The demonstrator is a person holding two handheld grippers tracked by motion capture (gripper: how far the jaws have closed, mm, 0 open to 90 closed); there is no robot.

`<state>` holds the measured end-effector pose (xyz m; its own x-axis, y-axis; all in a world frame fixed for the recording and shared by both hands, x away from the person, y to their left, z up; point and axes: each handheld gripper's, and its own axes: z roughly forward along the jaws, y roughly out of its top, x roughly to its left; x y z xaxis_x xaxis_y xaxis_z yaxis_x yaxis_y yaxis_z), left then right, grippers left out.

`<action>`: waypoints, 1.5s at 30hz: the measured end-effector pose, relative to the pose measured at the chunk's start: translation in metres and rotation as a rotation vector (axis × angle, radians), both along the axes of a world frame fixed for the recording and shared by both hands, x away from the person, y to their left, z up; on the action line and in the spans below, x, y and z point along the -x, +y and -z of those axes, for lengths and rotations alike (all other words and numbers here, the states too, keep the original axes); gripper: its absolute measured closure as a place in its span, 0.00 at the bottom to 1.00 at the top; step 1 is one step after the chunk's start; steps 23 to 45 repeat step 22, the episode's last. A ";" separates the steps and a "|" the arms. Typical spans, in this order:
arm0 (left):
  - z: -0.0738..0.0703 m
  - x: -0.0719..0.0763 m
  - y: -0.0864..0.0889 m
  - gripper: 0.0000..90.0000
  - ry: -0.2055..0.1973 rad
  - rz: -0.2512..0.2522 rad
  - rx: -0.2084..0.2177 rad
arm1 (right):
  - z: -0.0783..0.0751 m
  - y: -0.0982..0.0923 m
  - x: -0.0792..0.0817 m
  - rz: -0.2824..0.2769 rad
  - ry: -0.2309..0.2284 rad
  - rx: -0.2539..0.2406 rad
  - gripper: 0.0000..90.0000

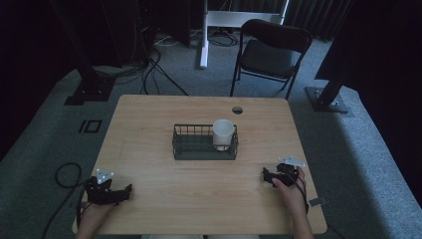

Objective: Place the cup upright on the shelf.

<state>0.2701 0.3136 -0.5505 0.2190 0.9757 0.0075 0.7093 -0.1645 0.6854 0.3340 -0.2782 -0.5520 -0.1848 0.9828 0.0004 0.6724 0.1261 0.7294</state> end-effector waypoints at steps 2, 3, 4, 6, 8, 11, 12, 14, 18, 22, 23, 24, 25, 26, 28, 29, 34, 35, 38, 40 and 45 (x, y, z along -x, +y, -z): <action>0.000 0.000 0.000 0.00 0.000 0.000 0.000 | 0.000 -0.001 0.000 0.000 0.008 -0.005 0.12; 0.000 0.000 0.000 0.00 0.000 0.000 0.000 | 0.000 -0.001 0.000 0.000 0.011 -0.010 0.12; 0.000 0.000 0.000 0.00 0.000 0.000 0.000 | 0.000 -0.001 0.000 0.001 0.011 -0.010 0.12; 0.000 0.000 0.000 0.00 0.000 0.000 -0.001 | 0.000 -0.001 0.000 0.001 0.011 -0.009 0.12; 0.000 0.000 0.000 0.00 0.000 0.000 0.000 | 0.000 -0.001 0.000 0.003 0.013 -0.011 0.12; 0.000 0.000 0.000 0.00 0.000 0.000 0.000 | 0.000 -0.001 0.000 0.007 0.012 -0.010 0.12; 0.000 0.000 0.000 0.00 0.000 0.000 0.000 | 0.000 -0.001 0.000 0.008 0.012 -0.010 0.12; 0.000 0.000 0.000 0.00 0.000 0.000 0.000 | 0.000 -0.001 0.000 0.008 0.012 -0.010 0.12; 0.000 0.000 0.000 0.00 0.000 0.000 0.000 | 0.000 -0.001 0.000 0.008 0.012 -0.010 0.12; 0.000 0.000 0.000 0.00 0.000 0.000 0.000 | 0.000 -0.001 0.000 0.008 0.013 -0.010 0.12; 0.000 0.000 0.000 0.00 0.000 0.000 0.000 | 0.000 -0.001 0.000 0.008 0.013 -0.010 0.12; 0.000 0.000 0.000 0.00 0.000 0.000 0.000 | 0.000 -0.001 0.000 0.008 0.013 -0.010 0.12; 0.000 0.000 0.000 0.00 0.000 0.000 0.000 | 0.000 -0.001 0.000 0.008 0.013 -0.010 0.12; 0.000 0.000 0.000 0.00 0.000 0.000 0.000 | 0.000 -0.001 0.000 0.008 0.013 -0.010 0.12; 0.000 0.000 0.000 0.00 0.000 0.000 0.000 | 0.000 -0.001 0.000 0.008 0.013 -0.010 0.12; 0.000 0.000 0.000 0.00 0.000 0.000 0.000 | 0.000 -0.001 0.000 0.008 0.013 -0.010 0.12; 0.000 0.000 0.000 0.00 0.000 0.000 0.000 | 0.000 -0.001 0.000 0.008 0.013 -0.010 0.12; 0.000 0.000 0.000 0.00 0.000 0.000 0.000 | 0.000 -0.001 0.000 0.008 0.013 -0.010 0.12; 0.000 0.000 0.000 0.00 0.000 0.000 0.000 | 0.000 -0.001 0.000 0.008 0.013 -0.010 0.12; 0.000 0.000 0.000 0.00 0.000 0.000 0.000 | 0.000 -0.001 0.000 0.008 0.013 -0.010 0.12; 0.000 0.000 0.000 0.00 0.000 0.000 0.000 | 0.000 -0.001 0.000 0.008 0.013 -0.010 0.12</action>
